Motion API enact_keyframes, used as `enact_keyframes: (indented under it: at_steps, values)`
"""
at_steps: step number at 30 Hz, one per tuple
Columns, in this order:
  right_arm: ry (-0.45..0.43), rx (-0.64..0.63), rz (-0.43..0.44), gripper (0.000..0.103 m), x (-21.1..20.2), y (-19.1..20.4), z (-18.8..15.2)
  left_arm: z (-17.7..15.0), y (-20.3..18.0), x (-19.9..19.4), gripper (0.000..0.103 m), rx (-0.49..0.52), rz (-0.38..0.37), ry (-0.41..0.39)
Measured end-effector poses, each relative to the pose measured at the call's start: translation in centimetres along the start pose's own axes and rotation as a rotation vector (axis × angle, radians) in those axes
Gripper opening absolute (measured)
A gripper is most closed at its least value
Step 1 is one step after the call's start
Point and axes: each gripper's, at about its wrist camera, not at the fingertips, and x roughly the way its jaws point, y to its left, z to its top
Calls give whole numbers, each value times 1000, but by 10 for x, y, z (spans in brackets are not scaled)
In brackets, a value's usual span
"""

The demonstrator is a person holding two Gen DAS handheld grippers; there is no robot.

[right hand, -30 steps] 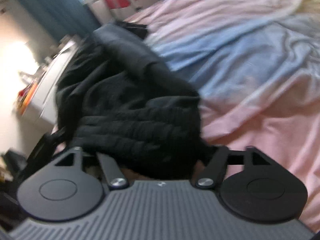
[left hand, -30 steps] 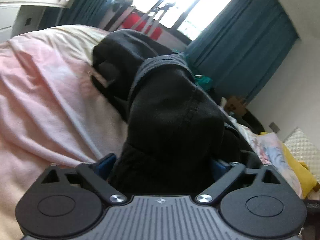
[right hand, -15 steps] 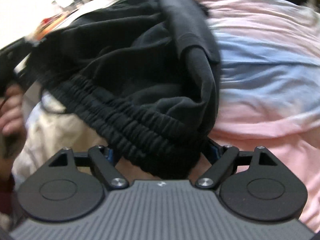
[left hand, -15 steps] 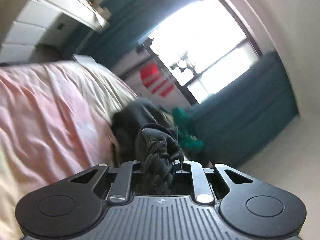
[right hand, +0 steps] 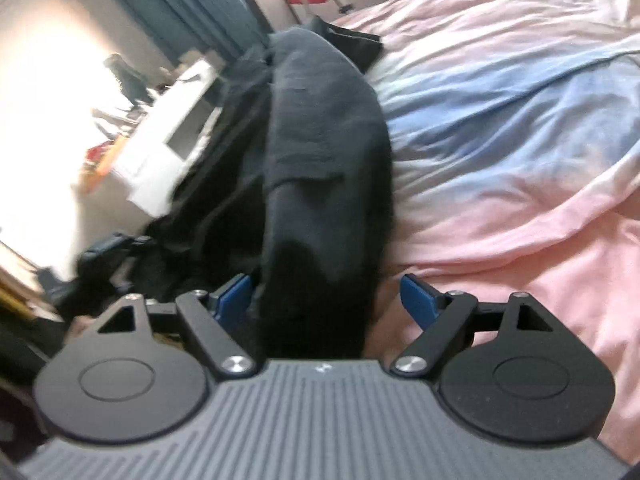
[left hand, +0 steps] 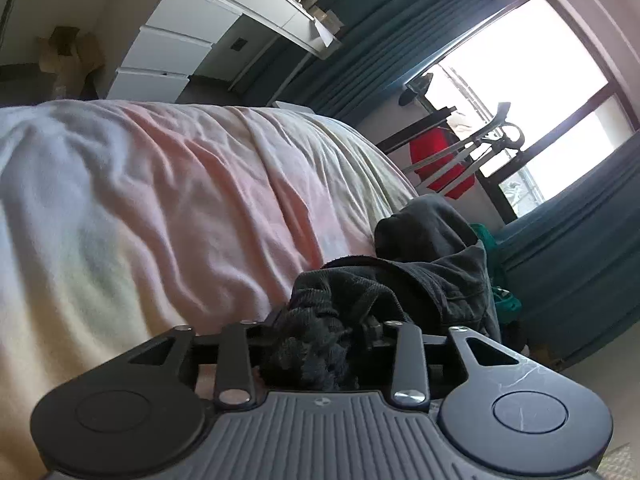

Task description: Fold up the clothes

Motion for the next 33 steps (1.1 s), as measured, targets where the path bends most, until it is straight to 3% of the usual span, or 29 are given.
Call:
enact_keyframes:
  at_steps: [3,6,8,11,12,13,18,21,25,29,33]
  values:
    - [-12,-50,-70,83,24,8,-5,-1,2,1,48,-10,-3,0]
    - [-3,-63,-75,59,43,12,-8,-5,2,0,61,-15,-11,1]
    - [-13,-50,-83,37,47,10,-9,-8,2,-6,62,-27,-44,20]
    - [-62,-19,-81,25,37,9,-9,-6,-7,-10,37,-9,-83,15]
    - [-76,-3,-72,24,33,9,-11,-5,-13,-11,25,8,-78,8]
    - [-85,7,-59,23,29,10,-12,-3,-19,-14,22,19,-71,2]
    - [-94,-53,-28,21,22,29,-32,27,-57,-37,19,64,-84,-29]
    - [-102,-79,16,20,22,57,-39,54,-88,-57,19,163,-121,-81]
    - [-96,4,181,20,39,103,-43,106,-105,-89,19,268,-129,-151]
    - [-50,69,366,19,83,160,-53,171,-101,-106,19,294,-43,-211]
    - [12,33,430,20,139,204,-70,206,-71,-89,19,345,145,-245]
